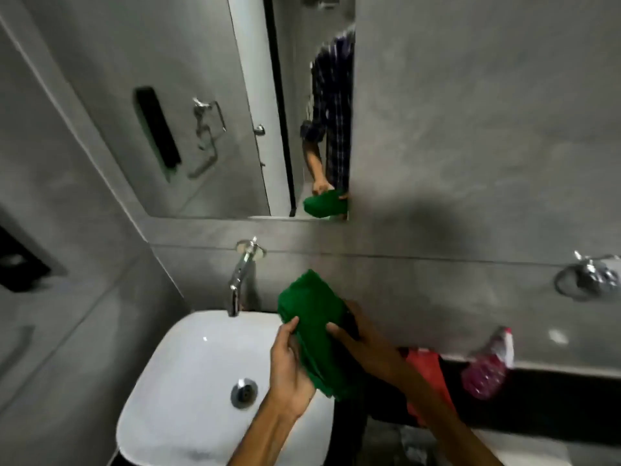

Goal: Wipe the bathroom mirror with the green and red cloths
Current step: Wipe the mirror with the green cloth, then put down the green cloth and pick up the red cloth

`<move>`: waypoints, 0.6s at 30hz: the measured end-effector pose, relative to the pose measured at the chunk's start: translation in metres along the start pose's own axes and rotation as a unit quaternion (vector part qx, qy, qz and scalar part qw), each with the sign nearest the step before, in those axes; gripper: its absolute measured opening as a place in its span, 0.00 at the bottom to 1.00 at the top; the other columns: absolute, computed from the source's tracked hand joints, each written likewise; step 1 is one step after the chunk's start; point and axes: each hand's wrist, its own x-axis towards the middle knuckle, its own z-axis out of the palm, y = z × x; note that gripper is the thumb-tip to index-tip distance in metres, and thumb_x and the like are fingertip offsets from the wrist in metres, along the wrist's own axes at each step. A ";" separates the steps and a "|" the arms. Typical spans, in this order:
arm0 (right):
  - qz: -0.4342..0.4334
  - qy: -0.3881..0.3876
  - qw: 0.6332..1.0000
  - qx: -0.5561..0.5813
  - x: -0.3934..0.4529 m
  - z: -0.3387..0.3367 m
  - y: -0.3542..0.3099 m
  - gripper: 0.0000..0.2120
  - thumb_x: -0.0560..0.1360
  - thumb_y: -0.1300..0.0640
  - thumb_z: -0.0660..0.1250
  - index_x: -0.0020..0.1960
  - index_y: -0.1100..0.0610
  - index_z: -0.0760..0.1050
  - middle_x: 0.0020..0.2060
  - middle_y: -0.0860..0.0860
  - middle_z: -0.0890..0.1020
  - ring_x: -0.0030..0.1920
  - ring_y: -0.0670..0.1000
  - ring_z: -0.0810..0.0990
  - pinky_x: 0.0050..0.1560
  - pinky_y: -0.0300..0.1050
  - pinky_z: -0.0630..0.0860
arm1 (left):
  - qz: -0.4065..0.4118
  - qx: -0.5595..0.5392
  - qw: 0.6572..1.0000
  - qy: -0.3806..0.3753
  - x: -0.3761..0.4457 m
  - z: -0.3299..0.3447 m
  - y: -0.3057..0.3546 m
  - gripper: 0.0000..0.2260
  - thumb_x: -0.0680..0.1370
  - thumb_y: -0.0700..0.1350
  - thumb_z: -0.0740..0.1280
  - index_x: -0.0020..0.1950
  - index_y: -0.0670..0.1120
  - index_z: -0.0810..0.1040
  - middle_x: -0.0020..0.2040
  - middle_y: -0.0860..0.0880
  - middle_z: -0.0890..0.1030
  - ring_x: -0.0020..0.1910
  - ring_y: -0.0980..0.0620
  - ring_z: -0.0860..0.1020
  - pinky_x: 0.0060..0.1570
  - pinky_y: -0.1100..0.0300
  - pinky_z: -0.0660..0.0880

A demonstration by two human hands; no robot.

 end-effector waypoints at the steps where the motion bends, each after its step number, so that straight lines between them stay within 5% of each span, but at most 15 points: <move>1: 0.043 -0.015 0.999 0.026 -0.009 -0.012 0.027 0.18 0.82 0.59 0.68 0.69 0.50 0.70 0.65 0.48 0.79 0.58 0.26 0.77 0.69 0.37 0.74 | -0.028 0.011 1.000 0.006 0.009 -0.001 -0.025 0.22 0.76 0.50 0.68 0.66 0.41 0.83 0.64 0.37 0.84 0.60 0.38 0.83 0.70 0.43 0.75; 3: 0.123 -0.006 0.990 0.073 -0.031 -0.031 0.081 0.18 0.81 0.64 0.68 0.70 0.57 0.73 0.67 0.55 0.81 0.66 0.42 0.80 0.67 0.38 0.77 | -0.075 0.039 0.996 0.026 0.026 -0.006 -0.074 0.20 0.76 0.49 0.67 0.64 0.42 0.84 0.62 0.37 0.85 0.58 0.38 0.84 0.66 0.44 0.78; 6: 0.244 0.033 0.957 0.154 -0.059 -0.049 0.159 0.24 0.80 0.70 0.68 0.74 0.65 0.69 0.70 0.62 0.77 0.71 0.61 0.77 0.71 0.55 0.76 | -0.138 0.087 0.984 0.072 0.059 -0.014 -0.142 0.21 0.74 0.48 0.68 0.64 0.40 0.84 0.59 0.36 0.86 0.54 0.38 0.86 0.56 0.47 0.82; 10: 0.347 0.104 0.918 0.164 -0.073 -0.051 0.260 0.24 0.79 0.74 0.66 0.75 0.69 0.68 0.71 0.66 0.75 0.70 0.64 0.76 0.61 0.49 0.80 | -0.219 0.130 0.959 0.127 0.116 -0.035 -0.220 0.21 0.79 0.45 0.67 0.70 0.37 0.79 0.63 0.34 0.83 0.58 0.37 0.81 0.66 0.42 0.76; 14: 0.376 0.113 0.909 0.140 -0.049 -0.040 0.325 0.23 0.82 0.69 0.65 0.76 0.65 0.68 0.70 0.63 0.77 0.71 0.63 0.76 0.70 0.51 0.75 | -0.203 0.209 0.947 0.137 0.186 -0.060 -0.268 0.17 0.81 0.43 0.67 0.69 0.38 0.79 0.54 0.37 0.86 0.51 0.40 0.84 0.51 0.48 0.81; 18: 0.336 0.133 0.922 0.140 -0.017 -0.035 0.355 0.26 0.81 0.73 0.63 0.78 0.65 0.65 0.72 0.63 0.75 0.73 0.63 0.74 0.75 0.58 0.72 | -0.145 0.330 0.923 0.135 0.243 -0.069 -0.281 0.18 0.84 0.46 0.63 0.72 0.40 0.75 0.67 0.35 0.80 0.66 0.36 0.79 0.69 0.38 0.75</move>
